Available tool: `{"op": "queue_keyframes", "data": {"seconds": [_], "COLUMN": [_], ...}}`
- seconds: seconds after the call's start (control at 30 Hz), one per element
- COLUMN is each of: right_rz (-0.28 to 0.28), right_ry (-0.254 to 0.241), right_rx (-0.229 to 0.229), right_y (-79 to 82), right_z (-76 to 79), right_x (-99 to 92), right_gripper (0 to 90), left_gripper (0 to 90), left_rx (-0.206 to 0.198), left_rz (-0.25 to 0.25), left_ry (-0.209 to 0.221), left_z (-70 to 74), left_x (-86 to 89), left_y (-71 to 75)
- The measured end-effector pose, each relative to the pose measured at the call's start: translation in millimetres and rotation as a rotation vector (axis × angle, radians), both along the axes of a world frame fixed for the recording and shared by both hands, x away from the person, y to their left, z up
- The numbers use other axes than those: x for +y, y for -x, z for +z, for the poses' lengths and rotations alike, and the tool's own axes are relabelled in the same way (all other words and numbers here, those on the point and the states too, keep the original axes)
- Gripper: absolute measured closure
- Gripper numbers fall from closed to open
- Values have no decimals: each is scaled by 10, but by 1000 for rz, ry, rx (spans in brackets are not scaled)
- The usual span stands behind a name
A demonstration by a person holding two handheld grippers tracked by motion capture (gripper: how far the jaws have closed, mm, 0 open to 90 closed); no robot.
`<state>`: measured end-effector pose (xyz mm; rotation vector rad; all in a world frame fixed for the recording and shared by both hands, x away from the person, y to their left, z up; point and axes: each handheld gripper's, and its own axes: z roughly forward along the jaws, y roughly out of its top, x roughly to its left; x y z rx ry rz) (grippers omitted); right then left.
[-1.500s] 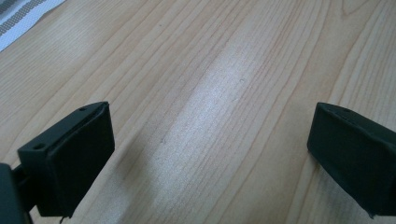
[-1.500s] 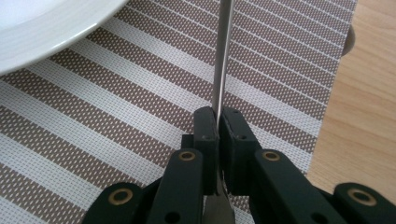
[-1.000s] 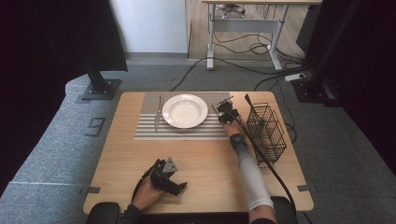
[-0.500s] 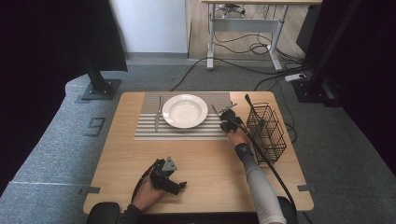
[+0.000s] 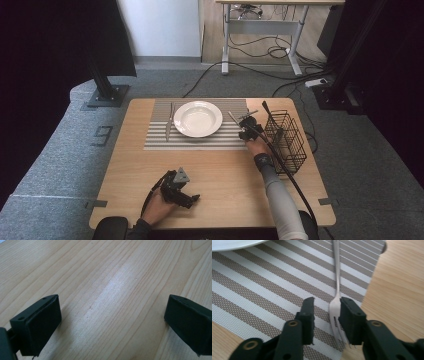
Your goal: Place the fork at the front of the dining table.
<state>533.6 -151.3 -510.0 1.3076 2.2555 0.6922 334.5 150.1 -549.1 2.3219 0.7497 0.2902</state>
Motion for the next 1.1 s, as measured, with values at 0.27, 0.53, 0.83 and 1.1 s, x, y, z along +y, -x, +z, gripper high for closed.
{"op": "queue_keyframes", "data": {"seconds": [0.27, 0.53, 0.83, 1.1], "right_rz": [-55, -60, 75, 98], "right_ry": [73, 98, -34, -27], "right_rx": [-7, 31, 33, -32], "right_y": [117, 168, 248, 379], "right_z": [3, -113, -125, 44], "right_x": [-24, -16, 176, 109], "right_gripper": [472, 585, 634, 628], "left_gripper": [8, 8, 8, 8], "left_rx": [4, 5, 6, 8], "left_rz": [2, 3, 1, 2], "left_ry": [2, 2, 2, 3], "left_z": [0, -1, 0, -1], "left_x": [0, 0, 1, 2], "left_y": [-1, -3, -4, -6]}}
